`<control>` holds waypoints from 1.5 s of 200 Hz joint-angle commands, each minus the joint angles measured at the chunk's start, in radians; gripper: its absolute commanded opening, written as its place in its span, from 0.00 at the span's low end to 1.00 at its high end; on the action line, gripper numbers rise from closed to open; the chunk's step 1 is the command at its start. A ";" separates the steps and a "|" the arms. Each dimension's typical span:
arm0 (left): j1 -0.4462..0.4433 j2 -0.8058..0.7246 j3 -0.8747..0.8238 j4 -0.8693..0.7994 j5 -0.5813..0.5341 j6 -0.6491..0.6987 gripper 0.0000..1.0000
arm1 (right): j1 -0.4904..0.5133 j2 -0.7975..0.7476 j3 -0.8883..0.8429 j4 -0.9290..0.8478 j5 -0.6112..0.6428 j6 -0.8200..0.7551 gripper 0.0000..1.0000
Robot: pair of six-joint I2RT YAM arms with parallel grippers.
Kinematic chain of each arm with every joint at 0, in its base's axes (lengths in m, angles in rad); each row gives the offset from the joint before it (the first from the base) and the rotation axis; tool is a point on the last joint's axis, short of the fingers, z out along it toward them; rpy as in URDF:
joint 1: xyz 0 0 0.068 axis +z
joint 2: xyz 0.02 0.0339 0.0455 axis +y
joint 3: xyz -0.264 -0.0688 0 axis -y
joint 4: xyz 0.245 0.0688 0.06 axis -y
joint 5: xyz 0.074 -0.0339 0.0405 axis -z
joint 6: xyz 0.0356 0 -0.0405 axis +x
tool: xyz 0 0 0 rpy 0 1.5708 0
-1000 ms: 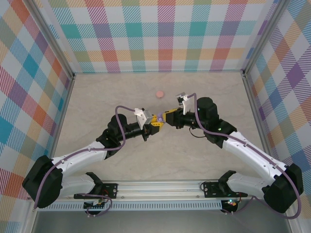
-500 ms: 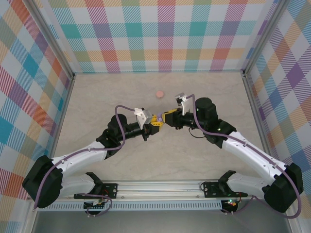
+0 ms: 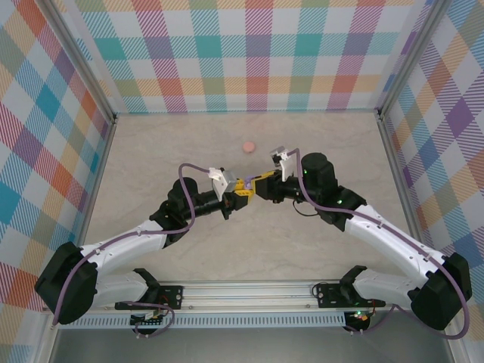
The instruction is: Insert the wireless bluetooth earbuds into the charging case
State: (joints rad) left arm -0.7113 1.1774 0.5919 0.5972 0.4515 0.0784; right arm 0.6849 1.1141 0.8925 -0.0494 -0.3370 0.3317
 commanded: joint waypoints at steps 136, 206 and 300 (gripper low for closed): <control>-0.018 -0.006 0.048 0.007 -0.001 0.008 0.22 | 0.010 -0.028 0.049 -0.065 0.063 -0.017 0.51; -0.017 -0.013 0.053 -0.015 -0.015 0.017 0.21 | 0.010 -0.057 0.045 -0.085 0.120 -0.013 0.53; -0.018 0.004 0.057 -0.036 -0.043 0.006 0.21 | 0.010 -0.045 0.042 -0.109 0.174 0.000 0.54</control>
State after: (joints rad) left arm -0.7116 1.1790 0.6098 0.5701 0.4252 0.0788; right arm 0.6937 1.0744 0.9165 -0.1425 -0.1970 0.3283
